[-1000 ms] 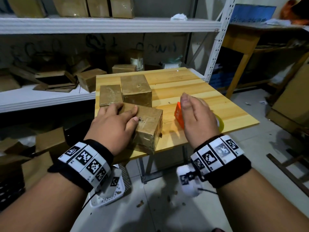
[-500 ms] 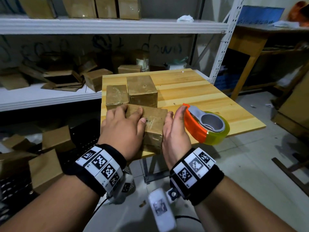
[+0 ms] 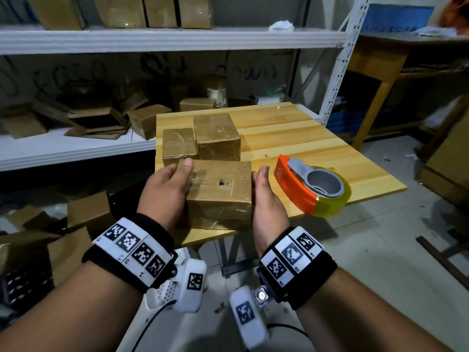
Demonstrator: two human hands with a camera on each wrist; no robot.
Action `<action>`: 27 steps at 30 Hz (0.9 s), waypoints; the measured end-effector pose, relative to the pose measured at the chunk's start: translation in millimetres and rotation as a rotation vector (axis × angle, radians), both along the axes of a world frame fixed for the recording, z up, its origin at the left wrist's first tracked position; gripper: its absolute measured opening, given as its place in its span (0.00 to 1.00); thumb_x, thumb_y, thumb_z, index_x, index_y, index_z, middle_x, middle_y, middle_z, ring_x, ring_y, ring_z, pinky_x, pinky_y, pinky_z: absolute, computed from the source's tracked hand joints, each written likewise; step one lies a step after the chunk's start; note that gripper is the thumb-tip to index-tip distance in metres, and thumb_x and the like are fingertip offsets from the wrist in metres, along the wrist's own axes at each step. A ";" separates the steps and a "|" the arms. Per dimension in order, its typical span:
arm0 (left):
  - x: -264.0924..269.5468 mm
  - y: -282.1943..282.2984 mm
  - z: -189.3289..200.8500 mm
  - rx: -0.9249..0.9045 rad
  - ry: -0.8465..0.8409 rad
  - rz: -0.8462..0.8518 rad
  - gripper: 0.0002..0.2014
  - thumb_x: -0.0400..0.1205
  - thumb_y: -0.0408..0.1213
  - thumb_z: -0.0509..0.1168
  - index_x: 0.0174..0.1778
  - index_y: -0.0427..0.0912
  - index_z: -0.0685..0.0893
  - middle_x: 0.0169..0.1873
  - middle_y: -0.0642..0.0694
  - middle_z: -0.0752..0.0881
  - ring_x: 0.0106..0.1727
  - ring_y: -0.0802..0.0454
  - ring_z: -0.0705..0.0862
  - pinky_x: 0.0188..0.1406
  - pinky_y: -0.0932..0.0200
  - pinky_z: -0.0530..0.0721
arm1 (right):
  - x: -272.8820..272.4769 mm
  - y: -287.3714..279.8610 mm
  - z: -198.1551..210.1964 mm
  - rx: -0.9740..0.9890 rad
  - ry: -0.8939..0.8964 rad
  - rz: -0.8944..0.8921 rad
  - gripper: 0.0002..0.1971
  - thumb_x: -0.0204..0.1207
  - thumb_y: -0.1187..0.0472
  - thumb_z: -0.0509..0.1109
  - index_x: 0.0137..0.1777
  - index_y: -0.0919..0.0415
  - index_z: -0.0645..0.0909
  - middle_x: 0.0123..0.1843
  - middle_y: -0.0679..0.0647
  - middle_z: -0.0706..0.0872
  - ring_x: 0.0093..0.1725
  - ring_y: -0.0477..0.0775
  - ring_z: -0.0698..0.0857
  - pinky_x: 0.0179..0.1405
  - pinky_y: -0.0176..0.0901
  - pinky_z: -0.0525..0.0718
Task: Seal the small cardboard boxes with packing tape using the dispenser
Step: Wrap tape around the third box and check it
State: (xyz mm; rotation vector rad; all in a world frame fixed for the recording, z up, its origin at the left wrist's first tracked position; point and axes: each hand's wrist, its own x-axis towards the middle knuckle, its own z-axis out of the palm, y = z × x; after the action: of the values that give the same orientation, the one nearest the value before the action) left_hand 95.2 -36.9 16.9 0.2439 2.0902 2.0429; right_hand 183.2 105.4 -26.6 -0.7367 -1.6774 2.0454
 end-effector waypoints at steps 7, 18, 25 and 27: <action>20.8 6.0 4.1 -0.024 0.218 0.053 0.19 0.92 0.57 0.55 0.71 0.51 0.79 0.59 0.53 0.86 0.62 0.55 0.85 0.56 0.57 0.81 | 24.3 5.0 34.2 0.090 0.114 -0.056 0.35 0.76 0.24 0.60 0.75 0.42 0.84 0.57 0.42 0.94 0.54 0.38 0.94 0.61 0.47 0.93; 45.4 22.7 -9.3 0.007 0.289 -0.009 0.35 0.87 0.63 0.50 0.87 0.48 0.70 0.60 0.68 0.82 0.69 0.62 0.81 0.62 0.83 0.75 | 22.6 -0.9 11.8 0.398 0.110 -0.267 0.32 0.74 0.46 0.85 0.77 0.45 0.81 0.60 0.39 0.93 0.60 0.36 0.90 0.67 0.45 0.90; 45.7 25.6 -14.3 -0.042 0.280 0.014 0.27 0.93 0.52 0.55 0.87 0.47 0.70 0.65 0.64 0.82 0.66 0.68 0.81 0.62 0.79 0.76 | 15.9 3.0 7.6 0.369 0.097 -0.259 0.40 0.71 0.28 0.71 0.84 0.35 0.74 0.77 0.42 0.87 0.78 0.49 0.84 0.79 0.61 0.84; 44.6 25.9 -16.1 -0.008 0.265 0.004 0.31 0.90 0.56 0.61 0.88 0.46 0.69 0.68 0.59 0.85 0.68 0.67 0.83 0.74 0.60 0.81 | 15.9 5.0 7.3 0.347 0.092 -0.264 0.37 0.75 0.31 0.70 0.85 0.35 0.73 0.78 0.42 0.86 0.78 0.49 0.84 0.79 0.61 0.84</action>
State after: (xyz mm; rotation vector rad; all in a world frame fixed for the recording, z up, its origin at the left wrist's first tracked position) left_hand 139.8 -10.9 0.8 0.5371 2.2469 2.1035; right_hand 199.1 110.4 -19.3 -0.6908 -1.7183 1.5359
